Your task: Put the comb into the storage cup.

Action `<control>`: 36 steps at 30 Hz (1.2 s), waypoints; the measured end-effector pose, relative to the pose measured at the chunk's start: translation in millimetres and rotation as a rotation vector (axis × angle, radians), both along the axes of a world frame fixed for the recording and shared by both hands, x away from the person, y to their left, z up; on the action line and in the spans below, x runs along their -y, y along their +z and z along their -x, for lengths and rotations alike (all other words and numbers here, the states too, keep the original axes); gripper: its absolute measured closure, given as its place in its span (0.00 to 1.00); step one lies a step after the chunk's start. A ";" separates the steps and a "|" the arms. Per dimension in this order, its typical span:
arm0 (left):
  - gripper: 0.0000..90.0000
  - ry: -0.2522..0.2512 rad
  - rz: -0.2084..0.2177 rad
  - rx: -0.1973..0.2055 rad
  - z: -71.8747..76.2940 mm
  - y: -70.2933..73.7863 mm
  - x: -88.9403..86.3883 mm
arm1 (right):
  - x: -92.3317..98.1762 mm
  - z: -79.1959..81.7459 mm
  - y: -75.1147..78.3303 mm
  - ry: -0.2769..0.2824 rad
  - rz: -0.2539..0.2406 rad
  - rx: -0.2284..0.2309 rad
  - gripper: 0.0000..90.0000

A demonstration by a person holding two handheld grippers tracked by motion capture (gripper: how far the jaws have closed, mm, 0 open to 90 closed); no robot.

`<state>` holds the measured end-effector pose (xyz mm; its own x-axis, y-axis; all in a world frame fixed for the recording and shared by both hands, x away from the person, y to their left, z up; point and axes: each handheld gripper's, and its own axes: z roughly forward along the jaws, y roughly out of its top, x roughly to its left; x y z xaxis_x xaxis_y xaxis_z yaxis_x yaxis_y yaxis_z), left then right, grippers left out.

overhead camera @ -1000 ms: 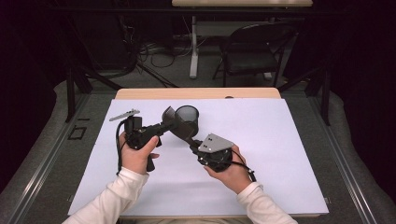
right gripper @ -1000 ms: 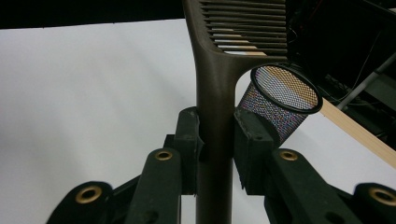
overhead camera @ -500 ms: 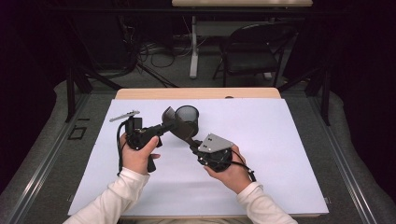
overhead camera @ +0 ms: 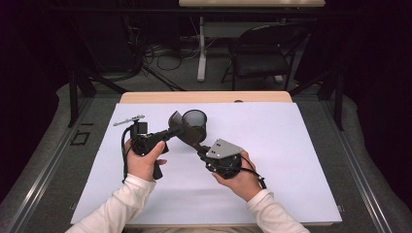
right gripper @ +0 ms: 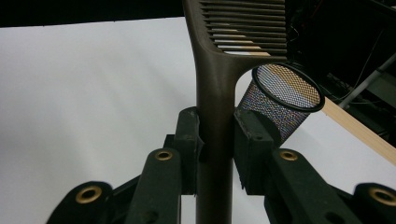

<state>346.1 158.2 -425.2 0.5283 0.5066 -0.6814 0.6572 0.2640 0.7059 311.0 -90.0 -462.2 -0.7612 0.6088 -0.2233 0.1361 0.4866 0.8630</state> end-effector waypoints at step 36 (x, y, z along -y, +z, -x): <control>0.93 0.003 0.007 -0.036 -2.1 0.9 -1.6 | -0.7 -0.2 0.1 0.003 -0.008 -0.011 0.81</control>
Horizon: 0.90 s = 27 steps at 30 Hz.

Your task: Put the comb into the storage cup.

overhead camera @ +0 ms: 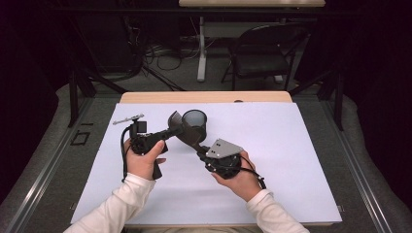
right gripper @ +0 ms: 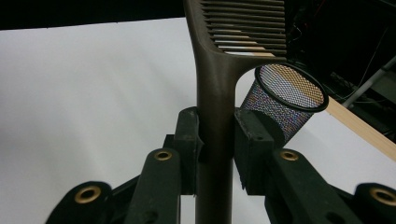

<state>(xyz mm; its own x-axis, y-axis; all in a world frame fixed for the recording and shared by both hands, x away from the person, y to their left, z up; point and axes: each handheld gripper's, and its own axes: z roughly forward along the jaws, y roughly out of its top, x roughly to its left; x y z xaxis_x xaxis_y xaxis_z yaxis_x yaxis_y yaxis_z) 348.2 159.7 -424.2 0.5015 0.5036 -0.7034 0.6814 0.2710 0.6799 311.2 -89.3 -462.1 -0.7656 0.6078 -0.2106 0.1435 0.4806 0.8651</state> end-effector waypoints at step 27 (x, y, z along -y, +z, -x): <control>0.93 0.015 0.016 -0.014 -6.6 -1.8 3.8 | 1.0 -2.7 -1.9 -0.015 -0.018 -0.015 0.78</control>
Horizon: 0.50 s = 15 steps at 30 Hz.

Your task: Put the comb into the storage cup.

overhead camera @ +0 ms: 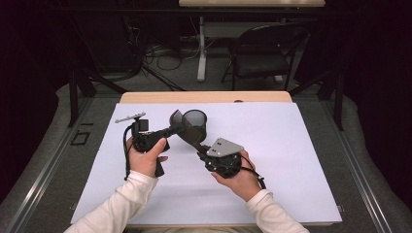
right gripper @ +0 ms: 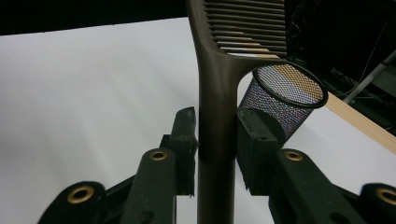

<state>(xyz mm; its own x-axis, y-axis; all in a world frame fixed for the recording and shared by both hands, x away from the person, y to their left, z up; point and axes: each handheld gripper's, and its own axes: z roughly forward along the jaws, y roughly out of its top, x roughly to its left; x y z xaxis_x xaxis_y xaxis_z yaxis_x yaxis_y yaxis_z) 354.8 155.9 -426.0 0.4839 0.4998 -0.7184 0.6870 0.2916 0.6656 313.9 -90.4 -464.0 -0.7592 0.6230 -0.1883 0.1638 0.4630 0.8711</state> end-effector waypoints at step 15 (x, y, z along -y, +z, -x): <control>0.93 0.005 0.004 -0.002 -2.8 -1.4 -1.0 | 0.8 -1.1 0.7 -0.007 -0.016 -0.001 0.67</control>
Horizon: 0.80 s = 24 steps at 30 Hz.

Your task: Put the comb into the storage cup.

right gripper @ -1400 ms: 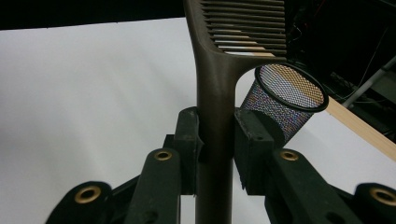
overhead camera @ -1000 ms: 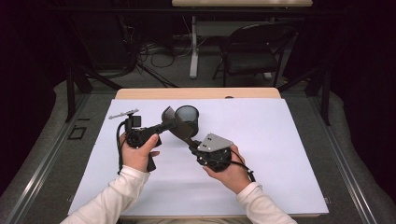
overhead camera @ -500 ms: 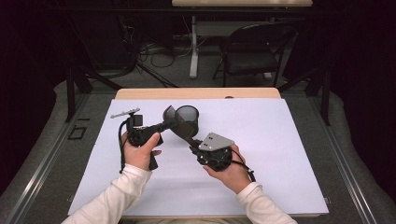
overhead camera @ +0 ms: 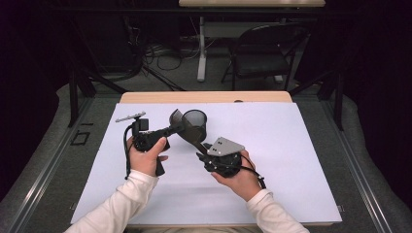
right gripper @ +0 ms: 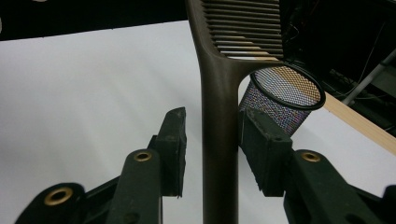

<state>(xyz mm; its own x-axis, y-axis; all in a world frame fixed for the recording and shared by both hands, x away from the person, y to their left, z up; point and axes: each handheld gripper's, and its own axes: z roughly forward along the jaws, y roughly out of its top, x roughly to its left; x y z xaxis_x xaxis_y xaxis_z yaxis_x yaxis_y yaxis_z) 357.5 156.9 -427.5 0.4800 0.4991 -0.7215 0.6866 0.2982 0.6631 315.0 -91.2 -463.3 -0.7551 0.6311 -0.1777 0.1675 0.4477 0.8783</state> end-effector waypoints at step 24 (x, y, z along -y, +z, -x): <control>0.93 0.059 0.014 0.013 -10.0 3.1 -12.7 | 9.6 -2.7 10.1 -0.034 -0.062 0.039 0.49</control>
